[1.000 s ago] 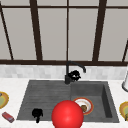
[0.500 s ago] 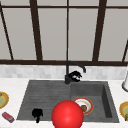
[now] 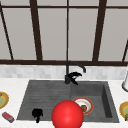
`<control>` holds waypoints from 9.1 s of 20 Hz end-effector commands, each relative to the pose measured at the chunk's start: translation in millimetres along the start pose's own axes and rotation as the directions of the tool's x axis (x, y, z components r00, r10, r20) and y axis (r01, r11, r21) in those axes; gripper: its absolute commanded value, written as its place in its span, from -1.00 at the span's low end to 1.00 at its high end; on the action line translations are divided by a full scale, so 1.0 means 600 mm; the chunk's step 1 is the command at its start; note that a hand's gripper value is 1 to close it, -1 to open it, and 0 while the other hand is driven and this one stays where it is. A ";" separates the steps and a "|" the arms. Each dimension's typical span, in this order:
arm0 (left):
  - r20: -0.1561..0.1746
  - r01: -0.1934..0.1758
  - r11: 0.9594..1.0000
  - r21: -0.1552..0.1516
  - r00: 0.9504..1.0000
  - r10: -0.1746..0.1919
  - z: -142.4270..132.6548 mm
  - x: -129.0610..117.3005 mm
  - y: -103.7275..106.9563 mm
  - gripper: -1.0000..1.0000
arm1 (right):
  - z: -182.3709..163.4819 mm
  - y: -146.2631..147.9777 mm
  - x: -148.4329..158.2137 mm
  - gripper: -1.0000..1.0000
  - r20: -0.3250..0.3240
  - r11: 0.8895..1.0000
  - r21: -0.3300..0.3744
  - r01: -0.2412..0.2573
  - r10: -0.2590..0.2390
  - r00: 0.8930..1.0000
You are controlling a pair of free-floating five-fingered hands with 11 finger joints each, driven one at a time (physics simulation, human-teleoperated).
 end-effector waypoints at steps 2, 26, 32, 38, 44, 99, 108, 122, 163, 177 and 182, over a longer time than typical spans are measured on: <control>0.000 0.000 1.000 0.000 1.000 0.000 0.000 0.000 0.000 0.00 | -0.004 -0.007 0.016 -1.00 0.090 0.994 0.047 0.096 -0.100 0.991; 0.000 0.000 1.000 0.000 1.000 0.000 0.000 0.000 0.000 0.00 | -0.037 0.000 -0.025 -1.00 0.320 0.950 0.208 0.232 -0.290 0.902; 0.000 0.000 1.000 0.000 1.000 0.000 0.000 0.000 0.000 0.00 | -0.021 0.004 -0.031 -1.00 0.415 0.951 0.208 0.228 -0.297 0.860; 0.000 0.000 1.000 0.000 1.000 0.000 0.000 0.000 0.000 0.00 | -0.021 0.025 -0.033 1.00 0.470 0.957 0.158 0.245 -0.291 0.834; 0.000 0.000 1.000 0.000 1.000 0.000 0.000 0.000 0.000 0.00 | -0.024 -0.005 -0.056 1.00 0.446 0.932 0.113 0.344 -0.357 0.821; 0.000 0.000 1.000 0.000 1.000 0.000 0.000 0.000 0.000 0.00 | 0.000 -0.013 0.033 1.00 0.292 0.974 -0.107 0.198 -0.160 0.943; 0.000 0.000 1.000 0.000 1.000 0.000 0.000 0.000 0.000 0.00 | 0.006 -0.016 0.014 1.00 0.318 0.965 -0.089 0.247 -0.208 0.925; 0.000 0.000 1.000 0.000 1.000 0.000 0.000 0.000 0.000 0.00 | 0.012 -0.036 0.005 1.00 0.286 0.969 -0.126 0.212 -0.169 0.943; 0.000 0.000 1.000 0.000 1.000 0.000 0.000 0.000 0.000 0.00 | -0.003 -0.049 -0.024 -1.00 0.104 0.984 0.169 -0.053 0.035 0.994; 0.000 0.000 1.000 0.000 1.000 0.000 0.000 0.000 0.000 0.00 | -0.015 -0.072 -0.067 -1.00 0.226 0.964 0.265 0.024 -0.086 0.970; 0.000 0.000 1.000 0.000 1.000 0.000 0.000 0.000 0.000 0.00 | -0.016 -0.086 -0.105 -1.00 0.263 0.957 0.281 0.076 -0.153 0.953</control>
